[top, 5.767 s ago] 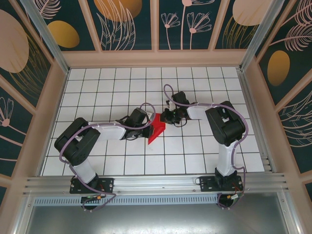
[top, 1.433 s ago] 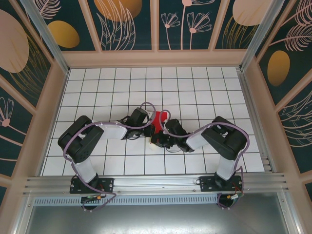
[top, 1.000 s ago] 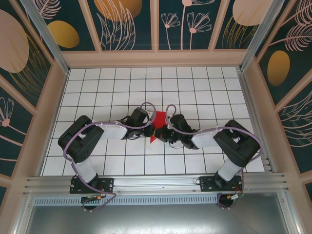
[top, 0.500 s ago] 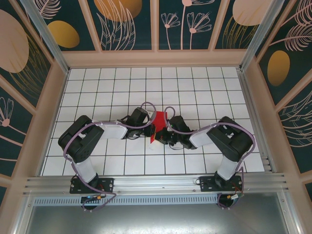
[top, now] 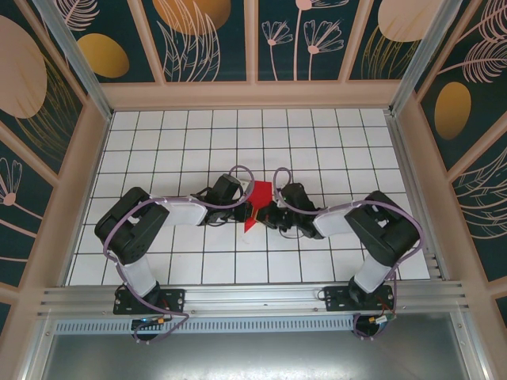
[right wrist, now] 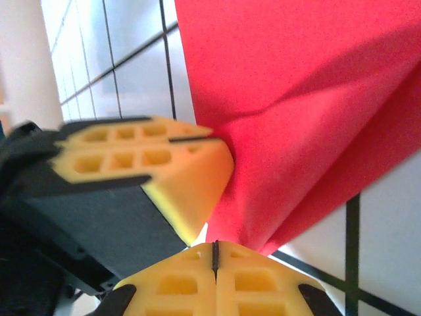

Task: Fold a paper plane with a square sheet of paper (pick it up from the middle)
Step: Third fold the triangle at the center of the table.

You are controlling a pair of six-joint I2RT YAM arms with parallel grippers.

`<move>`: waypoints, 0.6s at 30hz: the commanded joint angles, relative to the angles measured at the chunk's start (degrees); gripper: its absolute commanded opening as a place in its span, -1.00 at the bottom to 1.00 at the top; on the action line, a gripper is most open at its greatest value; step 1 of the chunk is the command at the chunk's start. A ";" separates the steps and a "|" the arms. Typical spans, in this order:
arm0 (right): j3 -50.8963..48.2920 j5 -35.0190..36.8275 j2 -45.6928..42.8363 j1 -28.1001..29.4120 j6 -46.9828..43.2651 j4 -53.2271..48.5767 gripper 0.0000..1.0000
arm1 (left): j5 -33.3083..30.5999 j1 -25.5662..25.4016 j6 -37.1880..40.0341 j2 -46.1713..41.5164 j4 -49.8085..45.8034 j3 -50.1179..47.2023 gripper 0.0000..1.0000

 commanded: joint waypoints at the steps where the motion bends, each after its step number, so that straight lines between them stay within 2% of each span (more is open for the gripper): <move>1: 0.86 -2.04 0.03 -1.37 -1.57 0.89 -1.00 | 0.57 0.18 1.38 2.13 -4.06 0.57 -1.00; 11: 2.12 -3.23 3.34 -1.74 -1.98 1.90 -1.00 | 0.74 0.19 1.57 2.38 -4.47 1.09 -1.00; 18: 1.23 -1.04 5.60 -1.83 -3.27 -0.82 -1.00 | 0.65 0.17 1.84 2.46 -4.77 1.04 -1.00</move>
